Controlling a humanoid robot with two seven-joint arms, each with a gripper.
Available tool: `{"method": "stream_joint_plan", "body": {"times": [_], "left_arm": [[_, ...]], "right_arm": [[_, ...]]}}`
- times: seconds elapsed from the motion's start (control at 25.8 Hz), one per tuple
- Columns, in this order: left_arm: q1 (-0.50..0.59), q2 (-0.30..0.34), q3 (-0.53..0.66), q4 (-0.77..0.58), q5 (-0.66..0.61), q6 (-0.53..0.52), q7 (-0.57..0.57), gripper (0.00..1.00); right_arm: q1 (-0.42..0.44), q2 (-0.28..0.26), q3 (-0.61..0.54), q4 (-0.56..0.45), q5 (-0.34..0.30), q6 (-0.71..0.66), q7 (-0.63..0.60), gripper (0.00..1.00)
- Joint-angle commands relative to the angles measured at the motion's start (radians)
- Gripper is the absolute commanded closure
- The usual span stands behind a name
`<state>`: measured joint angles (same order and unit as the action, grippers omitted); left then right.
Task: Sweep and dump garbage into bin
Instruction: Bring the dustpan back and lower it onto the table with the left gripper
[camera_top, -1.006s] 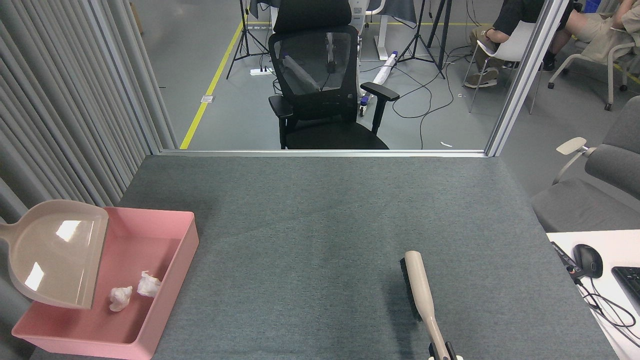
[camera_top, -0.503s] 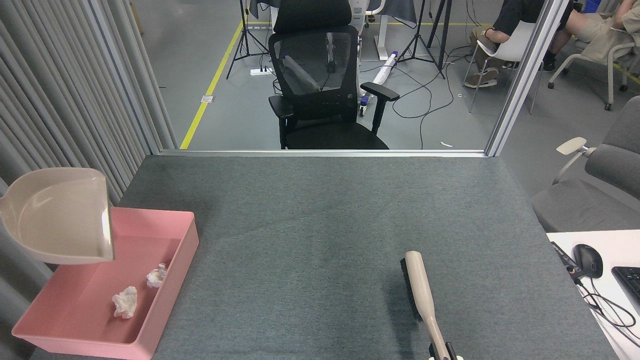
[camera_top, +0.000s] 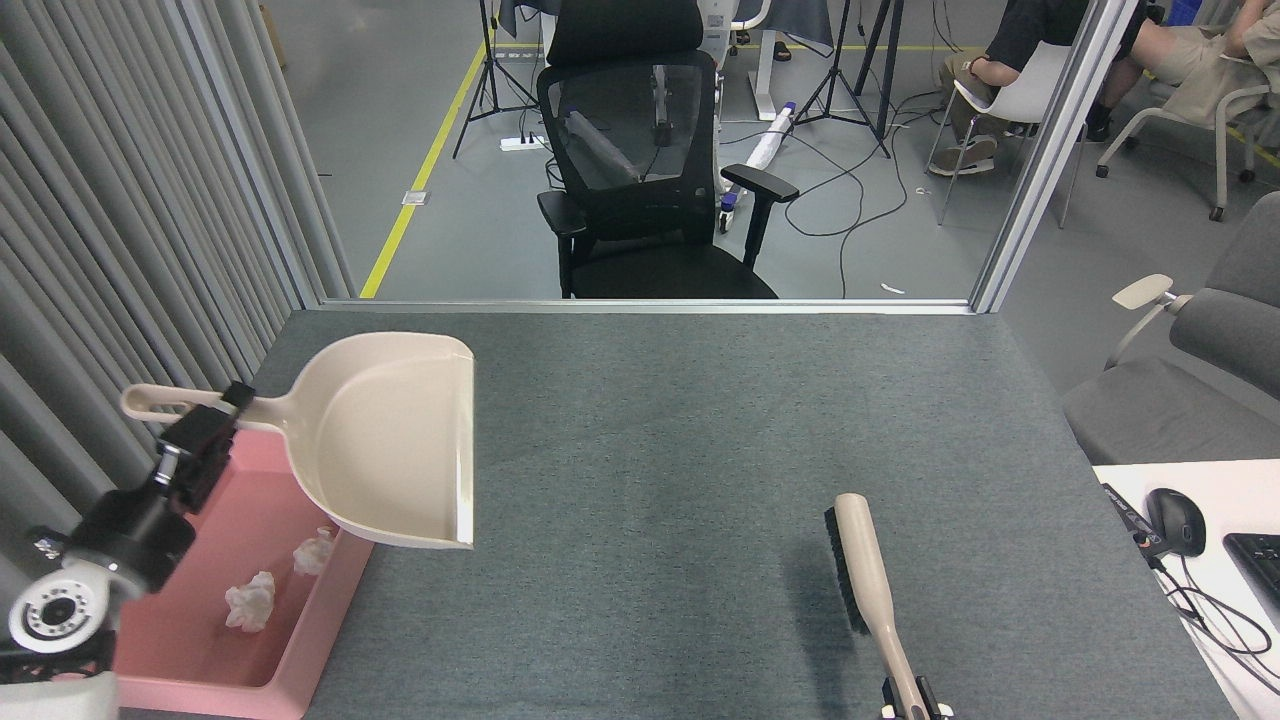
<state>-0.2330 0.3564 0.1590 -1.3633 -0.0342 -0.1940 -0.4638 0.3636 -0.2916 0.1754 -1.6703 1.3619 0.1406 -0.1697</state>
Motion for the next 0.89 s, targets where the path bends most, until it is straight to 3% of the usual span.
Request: {"method": "stream_joint_plan", "body": {"times": [0.0,0.15,0.35,0.85], "left_arm": [[0.084,-0.16,-0.001,-0.054,-0.115,-0.018,0.002,0.92],[0.118,-0.286,-0.004,-0.046,-0.211,-0.05,0.007,0.92],[0.116,-0.412,-0.003,0.087,-0.374,-0.159,0.01,0.92],[0.029,-0.432,-0.01,0.316,-0.397,-0.186,0.031,0.92]], "right_arm": [[0.003,0.003,-0.02,0.0,0.0,-0.01,-0.001,0.75],[0.003,0.003,-0.02,0.0,0.0,-0.012,-0.001,0.75],[0.008,0.005,-0.017,-0.003,0.0,-0.027,-0.001,0.74],[0.017,0.006,-0.016,-0.008,0.0,-0.029,-0.001,0.71]]}}
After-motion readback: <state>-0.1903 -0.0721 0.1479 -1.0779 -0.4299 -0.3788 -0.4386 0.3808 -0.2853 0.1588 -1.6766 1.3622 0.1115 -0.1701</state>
